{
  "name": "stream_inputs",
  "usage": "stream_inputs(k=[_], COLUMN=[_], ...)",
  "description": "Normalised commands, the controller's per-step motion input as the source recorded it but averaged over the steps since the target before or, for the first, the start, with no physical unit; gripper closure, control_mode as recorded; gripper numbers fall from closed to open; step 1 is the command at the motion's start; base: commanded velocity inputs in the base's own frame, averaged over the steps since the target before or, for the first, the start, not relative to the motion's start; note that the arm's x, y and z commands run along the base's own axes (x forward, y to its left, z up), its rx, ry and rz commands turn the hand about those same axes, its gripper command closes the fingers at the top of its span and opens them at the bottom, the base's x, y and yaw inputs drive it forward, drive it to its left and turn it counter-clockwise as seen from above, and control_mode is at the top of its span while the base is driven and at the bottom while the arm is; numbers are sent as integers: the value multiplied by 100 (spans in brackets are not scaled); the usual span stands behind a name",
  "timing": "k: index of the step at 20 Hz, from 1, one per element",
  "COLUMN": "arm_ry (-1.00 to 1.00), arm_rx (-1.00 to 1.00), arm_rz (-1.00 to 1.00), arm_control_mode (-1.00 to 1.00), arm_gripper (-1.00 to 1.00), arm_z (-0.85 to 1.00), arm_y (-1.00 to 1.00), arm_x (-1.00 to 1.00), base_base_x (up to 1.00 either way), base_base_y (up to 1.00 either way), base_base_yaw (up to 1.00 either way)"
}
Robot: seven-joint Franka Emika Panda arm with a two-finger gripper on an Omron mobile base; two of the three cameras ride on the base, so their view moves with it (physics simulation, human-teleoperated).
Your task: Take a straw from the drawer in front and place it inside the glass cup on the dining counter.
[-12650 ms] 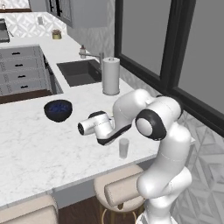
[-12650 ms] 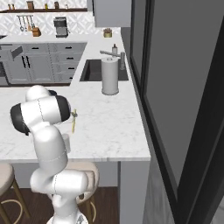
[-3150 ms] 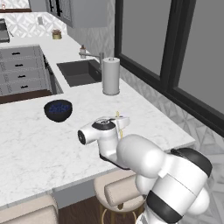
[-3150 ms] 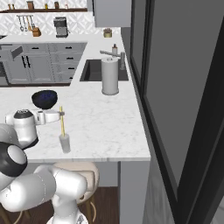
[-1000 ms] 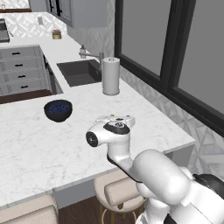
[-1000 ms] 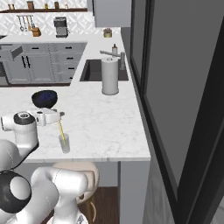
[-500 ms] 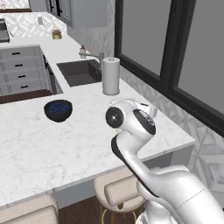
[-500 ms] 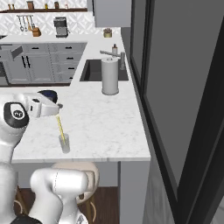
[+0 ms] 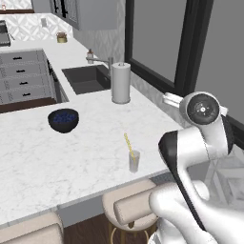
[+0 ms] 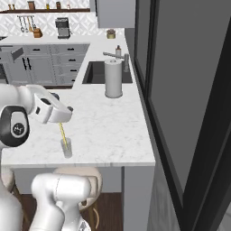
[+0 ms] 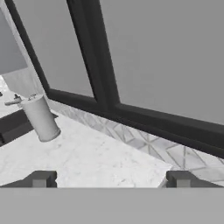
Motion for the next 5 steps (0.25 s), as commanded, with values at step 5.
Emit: stream_inputs(k=[5], arm_ry=[28], arm_rx=[4], arm_rz=[-1], arm_control_mode=[-100], arm_gripper=[-100], arm_z=[15], arm_y=[-46], arm_x=[-75], base_base_x=[0], base_base_y=[0], base_base_yaw=[0])
